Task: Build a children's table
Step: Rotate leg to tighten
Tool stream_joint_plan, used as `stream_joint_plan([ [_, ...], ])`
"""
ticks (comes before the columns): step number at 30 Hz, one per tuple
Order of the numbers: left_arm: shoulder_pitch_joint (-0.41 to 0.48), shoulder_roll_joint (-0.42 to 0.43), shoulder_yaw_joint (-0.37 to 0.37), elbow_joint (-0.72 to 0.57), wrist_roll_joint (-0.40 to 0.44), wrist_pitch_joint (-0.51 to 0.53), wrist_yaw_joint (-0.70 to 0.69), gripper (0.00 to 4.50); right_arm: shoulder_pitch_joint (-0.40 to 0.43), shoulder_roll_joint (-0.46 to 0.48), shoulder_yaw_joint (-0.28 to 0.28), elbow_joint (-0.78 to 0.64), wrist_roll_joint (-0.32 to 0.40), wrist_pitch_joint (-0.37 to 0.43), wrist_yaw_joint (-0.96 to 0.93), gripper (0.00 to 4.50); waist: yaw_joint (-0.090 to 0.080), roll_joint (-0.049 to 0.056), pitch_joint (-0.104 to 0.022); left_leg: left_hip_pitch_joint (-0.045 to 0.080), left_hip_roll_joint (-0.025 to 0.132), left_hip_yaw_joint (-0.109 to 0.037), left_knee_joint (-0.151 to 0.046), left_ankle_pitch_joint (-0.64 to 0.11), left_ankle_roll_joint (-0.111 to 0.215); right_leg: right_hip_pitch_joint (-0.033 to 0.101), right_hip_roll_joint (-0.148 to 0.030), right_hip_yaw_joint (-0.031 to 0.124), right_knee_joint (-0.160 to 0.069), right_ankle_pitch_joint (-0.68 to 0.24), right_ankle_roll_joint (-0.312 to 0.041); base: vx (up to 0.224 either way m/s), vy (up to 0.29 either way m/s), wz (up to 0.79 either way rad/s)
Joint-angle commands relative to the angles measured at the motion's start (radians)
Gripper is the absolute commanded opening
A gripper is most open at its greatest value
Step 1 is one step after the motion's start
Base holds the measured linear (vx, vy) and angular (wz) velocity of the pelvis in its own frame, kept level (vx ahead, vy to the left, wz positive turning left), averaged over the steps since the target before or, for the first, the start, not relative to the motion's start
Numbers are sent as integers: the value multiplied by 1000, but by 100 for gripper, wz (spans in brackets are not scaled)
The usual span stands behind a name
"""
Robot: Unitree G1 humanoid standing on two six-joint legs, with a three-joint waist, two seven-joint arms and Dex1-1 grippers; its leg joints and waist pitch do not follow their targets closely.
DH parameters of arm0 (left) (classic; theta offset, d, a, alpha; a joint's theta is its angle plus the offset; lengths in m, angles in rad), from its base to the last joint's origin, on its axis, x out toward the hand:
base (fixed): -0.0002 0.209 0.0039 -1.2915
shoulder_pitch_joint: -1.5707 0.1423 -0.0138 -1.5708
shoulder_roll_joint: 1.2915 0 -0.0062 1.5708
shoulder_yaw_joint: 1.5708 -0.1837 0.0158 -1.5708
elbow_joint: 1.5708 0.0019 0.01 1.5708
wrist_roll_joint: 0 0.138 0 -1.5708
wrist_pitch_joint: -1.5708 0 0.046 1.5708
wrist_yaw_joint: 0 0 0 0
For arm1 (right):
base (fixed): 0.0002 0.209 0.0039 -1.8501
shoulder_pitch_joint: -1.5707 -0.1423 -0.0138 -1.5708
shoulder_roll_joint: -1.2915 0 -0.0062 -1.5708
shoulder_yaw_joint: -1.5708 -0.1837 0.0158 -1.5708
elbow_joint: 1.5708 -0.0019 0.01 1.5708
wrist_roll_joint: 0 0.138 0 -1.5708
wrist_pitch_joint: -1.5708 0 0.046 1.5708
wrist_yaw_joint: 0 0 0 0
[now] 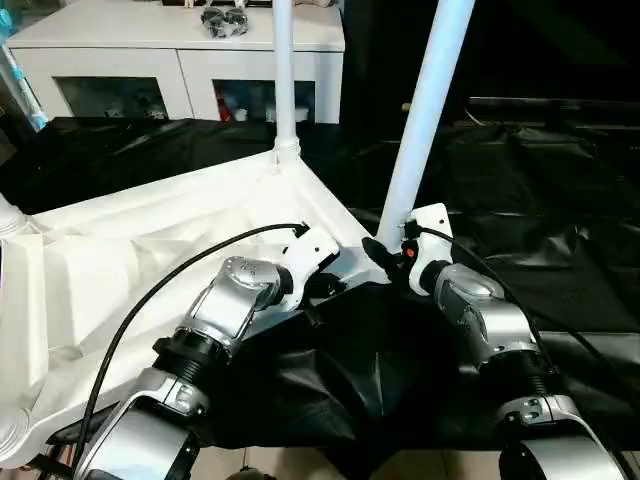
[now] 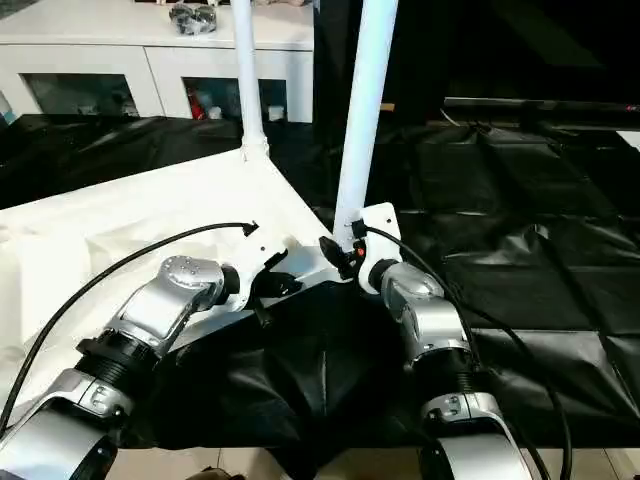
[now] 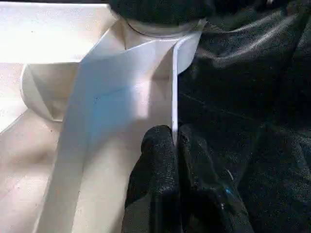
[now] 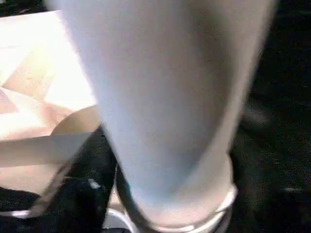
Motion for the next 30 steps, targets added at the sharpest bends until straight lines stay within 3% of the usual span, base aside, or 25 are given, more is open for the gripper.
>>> stream_joint_plan([
  [1,-12,-29,-34,-54,-18,-31,-22,0,26,54,83,46,2,21,80,375,-2,1,-50,32,64,-48,-94,-433,-60,7,-63,37,-100,-388,-170,0,0,0],
  [4,15,3,-50,-95,-25,-55,-83,0,28,14,81,14,14,-12,154,375,-3,1,-54,23,66,-47,-95,-398,-48,16,-63,38,-93,-323,-180,0,0,0],
  [6,28,27,-57,-111,-29,-67,-116,0,41,-23,96,-28,27,-33,240,375,0,3,-57,25,66,-42,-92,-356,-36,18,-61,38,-87,-250,-200,0,0,0],
  [7,36,43,-61,-120,-35,-84,-144,0,51,-49,108,-54,33,-39,294,375,5,1,-60,22,66,-41,-88,-326,-19,25,-61,38,-83,-202,-208,0,0,0],
  [11,62,101,-69,-162,-63,-111,-251,0,87,-153,152,-146,49,-55,487,375,11,1,-65,19,67,-34,-77,-214,38,32,-59,36,-64,-36,-260,41,-10,1],
  [15,85,159,-78,-197,-87,-135,-352,0,116,-243,187,-205,60,-39,646,375,31,3,-71,14,68,-29,-63,-116,92,36,-56,30,-46,84,-295,0,0,0],
  [19,97,194,-83,-224,-113,-158,-424,0,137,-296,212,-246,73,-18,734,375,36,1,-65,17,73,-29,-70,-179,77,31,-56,29,-54,-18,-297,0,0,0],
  [20,102,214,-84,-231,-119,-167,-459,0,148,-319,227,-272,79,-14,774,375,36,3,-61,19,74,-30,-75,-224,53,28,-58,31,-60,-88,-288,0,0,0],
  [22,103,222,-84,-232,-119,-169,-471,0,153,-324,232,-282,81,-14,786,351,36,4,-60,22,75,-30,-78,-256,33,25,-58,33,-64,-133,-276,0,0,0],
  [30,112,259,-76,-230,-118,-190,-502,0,168,-327,249,-324,100,34,812,288,35,2,-61,20,73,-32,-80,-255,8,25,-60,34,-63,-146,-263,0,0,0],
])
